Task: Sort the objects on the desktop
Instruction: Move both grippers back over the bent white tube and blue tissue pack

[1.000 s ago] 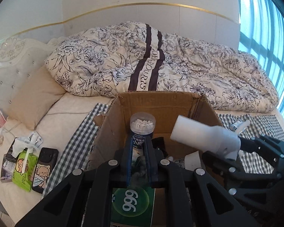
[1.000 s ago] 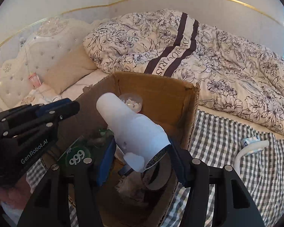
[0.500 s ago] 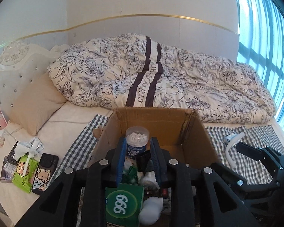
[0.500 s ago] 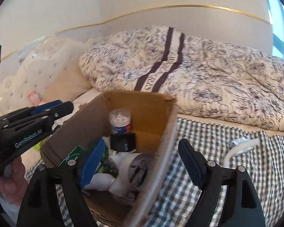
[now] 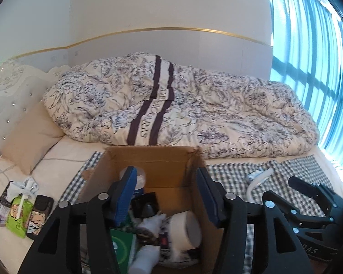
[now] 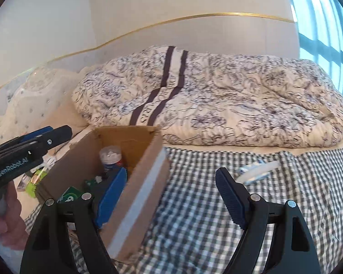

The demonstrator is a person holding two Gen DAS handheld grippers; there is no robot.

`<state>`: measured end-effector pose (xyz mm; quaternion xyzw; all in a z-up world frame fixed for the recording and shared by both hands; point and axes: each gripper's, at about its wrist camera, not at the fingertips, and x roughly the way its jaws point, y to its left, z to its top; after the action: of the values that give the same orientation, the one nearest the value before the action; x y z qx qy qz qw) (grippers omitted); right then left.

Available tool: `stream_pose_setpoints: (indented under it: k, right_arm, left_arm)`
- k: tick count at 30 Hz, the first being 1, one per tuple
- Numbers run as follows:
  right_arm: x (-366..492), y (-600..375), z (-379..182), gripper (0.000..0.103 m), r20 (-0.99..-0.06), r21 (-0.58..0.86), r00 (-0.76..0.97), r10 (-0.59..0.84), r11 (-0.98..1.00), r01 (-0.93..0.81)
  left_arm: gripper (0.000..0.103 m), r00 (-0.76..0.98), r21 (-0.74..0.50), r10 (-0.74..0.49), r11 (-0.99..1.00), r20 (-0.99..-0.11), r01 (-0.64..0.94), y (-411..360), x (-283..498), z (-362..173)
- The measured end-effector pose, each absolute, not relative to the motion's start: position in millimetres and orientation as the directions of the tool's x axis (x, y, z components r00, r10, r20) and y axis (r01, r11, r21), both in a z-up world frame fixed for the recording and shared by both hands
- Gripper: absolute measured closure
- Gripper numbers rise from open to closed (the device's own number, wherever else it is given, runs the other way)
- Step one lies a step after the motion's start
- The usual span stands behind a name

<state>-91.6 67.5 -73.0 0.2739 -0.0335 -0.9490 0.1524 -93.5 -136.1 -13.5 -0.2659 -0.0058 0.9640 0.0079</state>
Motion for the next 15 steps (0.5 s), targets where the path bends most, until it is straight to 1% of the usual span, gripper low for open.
stream_pose_setpoints:
  k: [3,11,15]
  right_arm:
    - [-91,86,-76,0.023,-0.513,0.148,-0.811,-0.282,-0.959,0.24]
    - [-90,144,-86,0.02,-0.522,0.126,-0.836,-0.171,-0.984,0.123]
    - [-94,178,-94,0.019,-0.536,0.151,-0.833,-0.139,-0.986,0.067]
  left_arm:
    - [0.041,-0.864,-0.013,0.043,-0.999,-0.502,-0.042,-119,-94,-11]
    - [0.039,-0.855,-0.001,0.116,-0.991,-0.506,-0.134,-65,-99,-20]
    - [0.032,-0.849,0.009,0.16,-0.982,-0.504,-0.19,-33,-100,-29]
